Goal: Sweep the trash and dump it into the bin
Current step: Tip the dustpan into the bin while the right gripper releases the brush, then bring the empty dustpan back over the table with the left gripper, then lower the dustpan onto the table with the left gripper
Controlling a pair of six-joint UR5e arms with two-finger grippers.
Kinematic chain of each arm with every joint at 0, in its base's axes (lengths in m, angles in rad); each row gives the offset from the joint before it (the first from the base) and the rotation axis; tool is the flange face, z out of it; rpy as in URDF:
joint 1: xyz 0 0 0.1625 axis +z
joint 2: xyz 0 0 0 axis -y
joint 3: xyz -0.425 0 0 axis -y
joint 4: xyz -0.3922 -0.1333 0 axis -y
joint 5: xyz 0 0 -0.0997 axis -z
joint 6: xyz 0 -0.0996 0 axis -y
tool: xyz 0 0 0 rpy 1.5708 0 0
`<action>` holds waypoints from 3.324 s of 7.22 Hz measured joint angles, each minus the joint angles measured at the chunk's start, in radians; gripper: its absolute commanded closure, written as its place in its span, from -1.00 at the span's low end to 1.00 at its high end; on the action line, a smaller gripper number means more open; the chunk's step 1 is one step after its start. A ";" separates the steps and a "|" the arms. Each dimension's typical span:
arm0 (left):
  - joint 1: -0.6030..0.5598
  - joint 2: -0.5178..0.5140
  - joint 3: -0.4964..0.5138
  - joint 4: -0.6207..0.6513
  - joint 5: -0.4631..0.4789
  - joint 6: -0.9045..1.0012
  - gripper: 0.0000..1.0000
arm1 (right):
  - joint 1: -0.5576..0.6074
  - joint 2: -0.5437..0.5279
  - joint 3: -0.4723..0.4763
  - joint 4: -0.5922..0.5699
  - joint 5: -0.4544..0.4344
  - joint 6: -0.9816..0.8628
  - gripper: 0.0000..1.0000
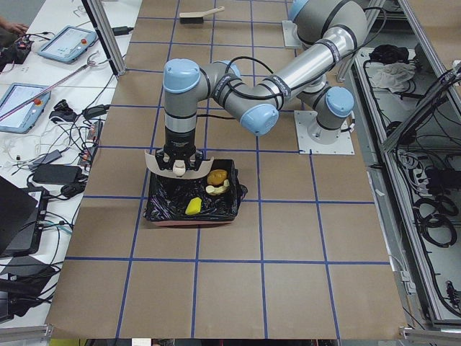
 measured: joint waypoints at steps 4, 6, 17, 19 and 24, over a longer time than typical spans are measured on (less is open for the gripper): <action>-0.164 -0.029 -0.050 -0.033 -0.226 -0.215 1.00 | 0.140 -0.014 0.004 -0.059 0.040 0.171 -1.00; -0.252 -0.047 -0.097 -0.045 -0.275 -0.316 1.00 | 0.145 -0.022 0.013 -0.081 0.043 0.174 -1.00; -0.515 -0.279 -0.087 -0.051 -0.242 -0.375 1.00 | 0.124 -0.036 0.020 -0.118 0.100 0.159 -1.00; -0.517 -0.292 -0.080 -0.041 -0.242 -0.341 1.00 | 0.124 -0.036 0.023 -0.118 0.100 0.160 -1.00; -0.508 -0.315 -0.077 -0.035 -0.247 -0.328 1.00 | 0.124 -0.036 0.026 -0.117 0.100 0.160 -1.00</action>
